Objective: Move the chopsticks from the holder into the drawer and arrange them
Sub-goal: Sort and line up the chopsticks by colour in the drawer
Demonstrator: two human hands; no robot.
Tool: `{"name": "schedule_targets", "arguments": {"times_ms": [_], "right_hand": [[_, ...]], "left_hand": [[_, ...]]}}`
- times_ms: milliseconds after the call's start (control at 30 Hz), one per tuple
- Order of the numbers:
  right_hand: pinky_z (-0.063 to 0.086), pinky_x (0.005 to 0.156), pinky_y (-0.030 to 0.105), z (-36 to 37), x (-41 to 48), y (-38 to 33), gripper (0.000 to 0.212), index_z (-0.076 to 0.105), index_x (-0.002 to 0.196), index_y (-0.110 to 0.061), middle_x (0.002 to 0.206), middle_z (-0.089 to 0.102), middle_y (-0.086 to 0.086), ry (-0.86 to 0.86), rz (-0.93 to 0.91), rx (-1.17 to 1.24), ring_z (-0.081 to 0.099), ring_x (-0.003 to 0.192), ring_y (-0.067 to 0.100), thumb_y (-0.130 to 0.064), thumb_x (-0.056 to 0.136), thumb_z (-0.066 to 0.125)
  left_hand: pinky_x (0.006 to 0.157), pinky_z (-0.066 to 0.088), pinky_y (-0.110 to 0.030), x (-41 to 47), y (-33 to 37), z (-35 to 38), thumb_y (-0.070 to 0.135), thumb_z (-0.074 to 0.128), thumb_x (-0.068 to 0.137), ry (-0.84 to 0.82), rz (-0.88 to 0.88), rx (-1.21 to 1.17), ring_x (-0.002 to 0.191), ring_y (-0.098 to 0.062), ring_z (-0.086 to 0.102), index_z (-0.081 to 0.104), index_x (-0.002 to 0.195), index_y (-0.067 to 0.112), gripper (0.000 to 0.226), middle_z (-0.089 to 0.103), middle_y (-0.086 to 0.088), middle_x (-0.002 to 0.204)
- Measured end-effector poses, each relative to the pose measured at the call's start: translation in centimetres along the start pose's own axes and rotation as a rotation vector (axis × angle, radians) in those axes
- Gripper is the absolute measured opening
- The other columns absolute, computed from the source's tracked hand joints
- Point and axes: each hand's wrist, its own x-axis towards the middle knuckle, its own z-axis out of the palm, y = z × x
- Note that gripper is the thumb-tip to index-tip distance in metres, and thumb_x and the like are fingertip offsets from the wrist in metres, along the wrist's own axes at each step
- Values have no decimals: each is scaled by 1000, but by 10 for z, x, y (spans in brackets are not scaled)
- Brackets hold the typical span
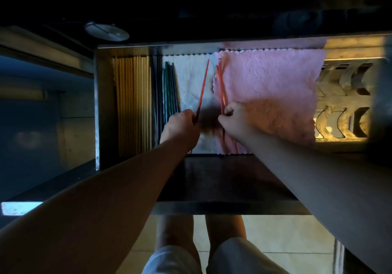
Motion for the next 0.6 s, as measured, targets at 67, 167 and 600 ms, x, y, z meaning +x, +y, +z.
{"name": "schedule_targets", "arguments": {"times_ms": [67, 167, 600], "right_hand": [[38, 52, 18, 12, -1, -5, 21, 50, 65, -19, 63, 53, -2, -40, -23, -18, 51, 60, 10, -3, 76, 59], [41, 60, 22, 31, -2, -14, 20, 52, 64, -20, 71, 60, 5, -36, -33, -54, 57, 69, 19, -5, 75, 59], [42, 79, 21, 54, -6, -37, 30, 66, 110, -17, 108, 66, 8, 96, 30, -205, 62, 99, 26, -17, 85, 51]], "left_hand": [[55, 41, -26, 2, -10, -6, 32, 59, 90, 2, -2, 12, 67, -18, 55, 57, 86, 24, 10, 57, 0, 78], [49, 35, -24, 6, -22, -12, 27, 61, 86, -35, -37, 10, 62, -15, 53, 51, 76, 25, 15, 56, 0, 75], [65, 44, -34, 4, -35, -26, 43, 53, 92, -24, 170, 200, 86, -20, 56, 55, 109, 23, 27, 59, 0, 102]]}}
